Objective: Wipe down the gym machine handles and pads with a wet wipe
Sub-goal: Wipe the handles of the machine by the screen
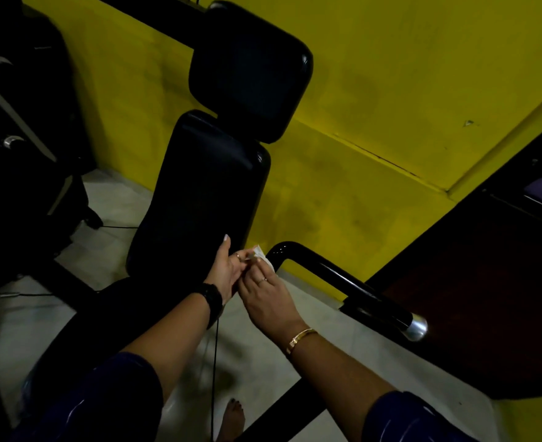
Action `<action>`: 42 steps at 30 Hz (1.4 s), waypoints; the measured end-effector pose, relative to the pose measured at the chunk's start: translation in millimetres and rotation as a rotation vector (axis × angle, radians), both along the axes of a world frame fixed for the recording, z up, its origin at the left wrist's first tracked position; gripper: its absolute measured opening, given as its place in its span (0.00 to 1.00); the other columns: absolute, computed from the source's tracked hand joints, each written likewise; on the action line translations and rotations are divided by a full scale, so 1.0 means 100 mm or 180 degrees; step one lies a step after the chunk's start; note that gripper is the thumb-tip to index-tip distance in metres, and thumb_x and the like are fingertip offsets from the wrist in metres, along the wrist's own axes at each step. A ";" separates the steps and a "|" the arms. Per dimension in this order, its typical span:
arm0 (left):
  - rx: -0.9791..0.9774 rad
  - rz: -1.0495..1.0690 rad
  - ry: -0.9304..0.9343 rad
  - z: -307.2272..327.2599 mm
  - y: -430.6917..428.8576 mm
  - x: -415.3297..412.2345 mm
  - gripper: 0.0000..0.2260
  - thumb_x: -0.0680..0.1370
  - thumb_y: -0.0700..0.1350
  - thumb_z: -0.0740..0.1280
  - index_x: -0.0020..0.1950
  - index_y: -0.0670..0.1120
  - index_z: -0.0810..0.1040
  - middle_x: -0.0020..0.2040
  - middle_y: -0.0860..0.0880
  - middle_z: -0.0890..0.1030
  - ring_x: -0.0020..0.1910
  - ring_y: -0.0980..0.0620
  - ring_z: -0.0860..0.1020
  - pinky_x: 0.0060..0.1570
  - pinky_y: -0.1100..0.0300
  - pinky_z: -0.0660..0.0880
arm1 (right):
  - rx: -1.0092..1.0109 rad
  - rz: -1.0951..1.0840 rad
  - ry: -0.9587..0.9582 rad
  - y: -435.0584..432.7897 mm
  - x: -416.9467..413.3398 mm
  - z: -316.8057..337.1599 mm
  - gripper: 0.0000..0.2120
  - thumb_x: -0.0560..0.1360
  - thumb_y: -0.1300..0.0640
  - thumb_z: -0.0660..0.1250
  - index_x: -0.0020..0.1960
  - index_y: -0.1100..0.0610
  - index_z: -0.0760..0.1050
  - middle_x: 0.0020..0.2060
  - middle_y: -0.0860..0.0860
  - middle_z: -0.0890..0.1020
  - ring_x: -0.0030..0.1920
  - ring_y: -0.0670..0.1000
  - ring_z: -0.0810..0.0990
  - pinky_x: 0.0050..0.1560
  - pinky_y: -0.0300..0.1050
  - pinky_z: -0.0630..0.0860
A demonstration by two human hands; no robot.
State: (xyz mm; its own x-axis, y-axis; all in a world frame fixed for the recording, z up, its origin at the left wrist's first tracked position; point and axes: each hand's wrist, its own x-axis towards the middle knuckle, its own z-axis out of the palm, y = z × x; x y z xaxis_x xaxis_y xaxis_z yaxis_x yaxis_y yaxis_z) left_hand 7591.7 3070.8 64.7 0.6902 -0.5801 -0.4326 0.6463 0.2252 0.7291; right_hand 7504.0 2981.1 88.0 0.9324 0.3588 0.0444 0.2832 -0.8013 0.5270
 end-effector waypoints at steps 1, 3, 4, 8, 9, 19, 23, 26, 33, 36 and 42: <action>0.0066 -0.0034 -0.0011 0.01 -0.03 0.00 0.35 0.81 0.65 0.39 0.68 0.44 0.73 0.55 0.42 0.81 0.53 0.50 0.79 0.50 0.60 0.74 | 0.0042 0.0073 -0.0016 -0.02 0.00 0.00 0.22 0.73 0.54 0.58 0.64 0.59 0.76 0.58 0.55 0.81 0.66 0.58 0.74 0.75 0.54 0.53; 0.0260 -0.0120 -0.0056 0.04 -0.09 0.01 0.33 0.82 0.63 0.40 0.65 0.42 0.73 0.52 0.42 0.80 0.49 0.50 0.78 0.48 0.63 0.73 | 0.0033 0.0192 0.0026 -0.03 0.00 0.00 0.22 0.73 0.54 0.57 0.64 0.57 0.76 0.59 0.54 0.81 0.66 0.57 0.73 0.75 0.55 0.52; 0.0373 -0.0147 -0.0020 0.05 -0.11 0.00 0.32 0.82 0.63 0.41 0.63 0.42 0.73 0.48 0.42 0.80 0.46 0.50 0.78 0.46 0.64 0.72 | -0.0012 0.0268 0.0060 -0.04 0.00 -0.01 0.22 0.73 0.53 0.57 0.65 0.56 0.76 0.59 0.53 0.81 0.66 0.57 0.73 0.75 0.55 0.51; 0.0679 -0.0112 -0.0072 0.05 -0.13 -0.05 0.29 0.81 0.64 0.49 0.46 0.42 0.79 0.37 0.44 0.81 0.39 0.49 0.78 0.43 0.60 0.73 | -0.0109 0.0535 0.0160 -0.08 0.01 -0.06 0.18 0.73 0.51 0.64 0.61 0.53 0.79 0.56 0.51 0.82 0.64 0.57 0.74 0.73 0.56 0.59; 0.0722 -0.0110 -0.0136 0.04 -0.12 -0.07 0.28 0.81 0.65 0.51 0.47 0.45 0.80 0.43 0.43 0.83 0.43 0.48 0.79 0.48 0.58 0.74 | -0.0065 0.0665 0.0261 -0.07 -0.01 -0.09 0.15 0.72 0.51 0.67 0.57 0.53 0.81 0.52 0.50 0.83 0.61 0.56 0.76 0.72 0.56 0.61; 0.1809 -0.0766 -0.2424 0.18 -0.05 -0.26 0.24 0.80 0.59 0.61 0.76 0.61 0.62 0.78 0.47 0.62 0.77 0.42 0.56 0.75 0.44 0.56 | 0.0444 0.1036 0.0279 -0.25 -0.61 -0.59 0.06 0.72 0.56 0.64 0.38 0.54 0.78 0.29 0.49 0.78 0.37 0.52 0.76 0.66 0.49 0.68; 0.2493 -0.0572 -0.3533 0.17 -0.03 -0.30 0.33 0.78 0.66 0.54 0.79 0.56 0.49 0.80 0.46 0.50 0.78 0.51 0.44 0.75 0.53 0.45 | 0.1992 0.0421 -0.0264 -0.29 -0.75 -0.43 0.08 0.72 0.56 0.62 0.35 0.55 0.73 0.28 0.52 0.74 0.34 0.53 0.71 0.43 0.47 0.71; 0.2423 -0.0487 -0.3937 0.08 -0.07 -0.29 0.38 0.75 0.69 0.45 0.80 0.51 0.44 0.79 0.50 0.49 0.74 0.59 0.40 0.75 0.58 0.43 | 0.3641 -0.1093 -0.0916 -0.19 -0.63 -0.21 0.13 0.78 0.52 0.56 0.41 0.55 0.75 0.32 0.50 0.77 0.36 0.53 0.74 0.38 0.48 0.69; 0.3085 0.0196 -0.5454 -0.09 -0.15 -0.27 0.32 0.81 0.55 0.50 0.80 0.43 0.43 0.76 0.46 0.57 0.74 0.48 0.60 0.69 0.47 0.67 | 0.5031 -0.2479 -0.1133 -0.09 -0.37 0.08 0.15 0.82 0.60 0.57 0.66 0.57 0.74 0.51 0.51 0.80 0.50 0.48 0.78 0.47 0.35 0.70; 0.3281 0.0334 -0.5700 -0.08 -0.16 -0.27 0.33 0.81 0.55 0.48 0.79 0.42 0.38 0.79 0.45 0.49 0.78 0.47 0.53 0.73 0.50 0.61 | 0.4232 -0.1863 -0.0265 0.08 -0.43 -0.05 0.26 0.78 0.72 0.57 0.74 0.58 0.64 0.57 0.53 0.80 0.56 0.50 0.78 0.50 0.29 0.66; 0.3719 0.0573 -0.6039 -0.15 -0.14 -0.29 0.33 0.81 0.53 0.49 0.79 0.41 0.36 0.78 0.44 0.52 0.76 0.46 0.55 0.72 0.50 0.58 | 0.2291 -0.1303 0.0054 -0.04 -0.66 -0.29 0.30 0.61 0.72 0.72 0.62 0.59 0.78 0.49 0.54 0.83 0.49 0.54 0.82 0.45 0.42 0.78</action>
State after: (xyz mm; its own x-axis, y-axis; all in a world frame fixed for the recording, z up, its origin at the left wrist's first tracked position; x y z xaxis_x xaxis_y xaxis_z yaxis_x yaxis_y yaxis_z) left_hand 7562.2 3056.4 49.2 0.5916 -0.5432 0.5957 -0.7264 -0.6798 0.1015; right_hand 7438.5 2977.1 59.1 0.9857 -0.1200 0.1182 -0.1009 -0.9826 -0.1561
